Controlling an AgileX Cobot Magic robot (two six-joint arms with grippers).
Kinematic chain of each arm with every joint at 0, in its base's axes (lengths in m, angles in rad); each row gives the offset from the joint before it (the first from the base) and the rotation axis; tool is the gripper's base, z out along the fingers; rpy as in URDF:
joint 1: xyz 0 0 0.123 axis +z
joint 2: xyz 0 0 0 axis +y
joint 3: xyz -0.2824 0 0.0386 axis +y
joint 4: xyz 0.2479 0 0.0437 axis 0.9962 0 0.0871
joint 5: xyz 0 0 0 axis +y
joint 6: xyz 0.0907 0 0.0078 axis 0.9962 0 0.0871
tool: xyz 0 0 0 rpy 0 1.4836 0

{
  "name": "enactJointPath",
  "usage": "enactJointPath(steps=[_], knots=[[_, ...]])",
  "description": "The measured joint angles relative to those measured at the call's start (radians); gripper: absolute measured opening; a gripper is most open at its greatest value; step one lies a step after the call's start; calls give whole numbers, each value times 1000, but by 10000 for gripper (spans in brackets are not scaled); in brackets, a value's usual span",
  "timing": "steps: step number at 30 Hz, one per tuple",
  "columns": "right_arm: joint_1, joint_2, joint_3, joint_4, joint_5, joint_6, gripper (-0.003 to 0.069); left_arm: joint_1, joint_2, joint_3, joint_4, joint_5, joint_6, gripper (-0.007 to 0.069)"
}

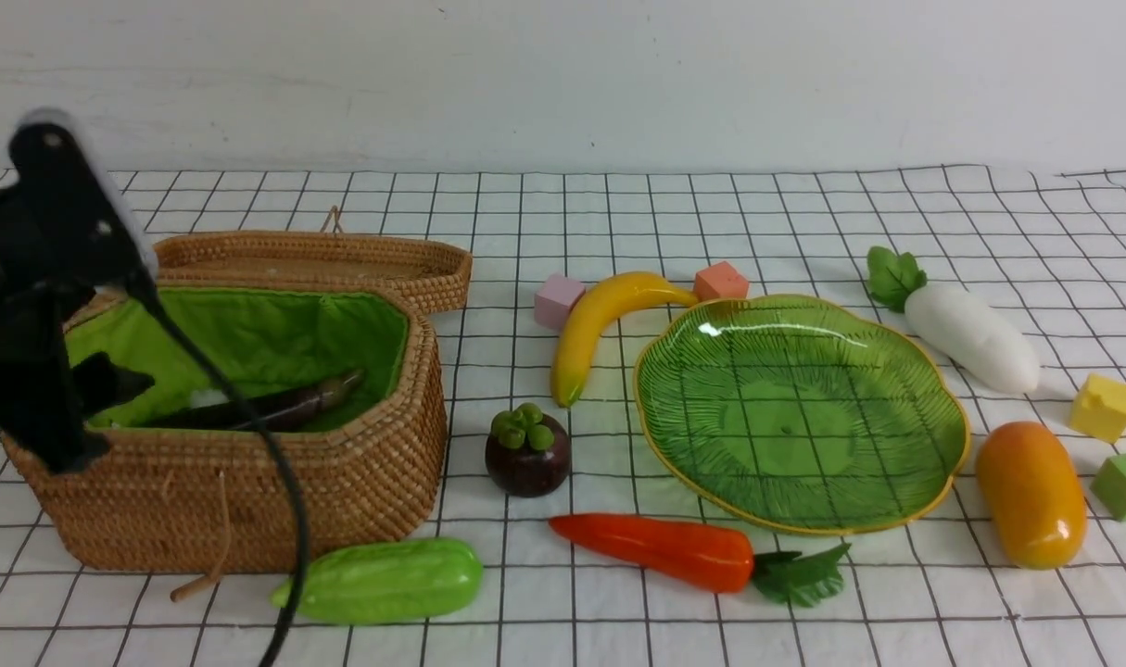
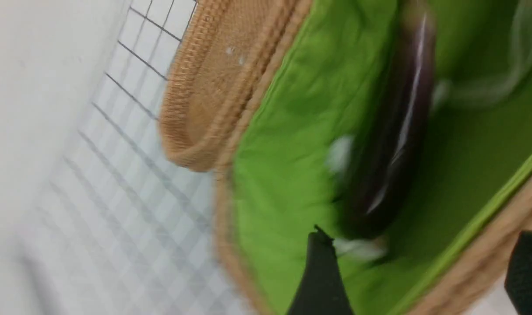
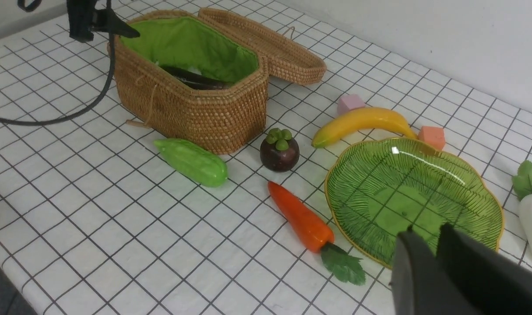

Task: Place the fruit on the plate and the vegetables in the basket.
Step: Take a chayote with your left arm and place it on the basket on the left.

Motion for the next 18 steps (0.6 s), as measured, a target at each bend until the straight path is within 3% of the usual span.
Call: enactJointPath(steps=[2, 3, 4, 6, 8, 12, 14, 15, 18], knots=[[0, 0, 0, 8, 0, 4, 106, -1, -61, 0, -238, 45, -288, 417], [0, 0, 0, 14, 0, 6, 106, -6, -80, 1, -307, 64, -361, 371], [0, 0, 0, 15, 0, 6, 106, -8, -84, 1, -318, 73, -372, 360], [0, 0, 0, 27, 7, 6, 109, -63, -109, 7, -376, 189, -371, 223], [0, 0, 0, 38, 26, 6, 109, -138, -109, 15, -365, 326, -281, 125], [0, -1, 13, 53, 54, 9, 112, -291, -77, 28, -289, 486, -239, 24], [0, -1, 29, 66, 62, 9, 114, -401, -35, 27, -201, 483, -262, 18], [0, -1, 31, 68, 64, 9, 114, -401, -31, 27, -192, 481, -263, 20], [0, -1, 46, 93, 69, 9, 118, -568, 56, 27, -33, 399, -273, 93]])
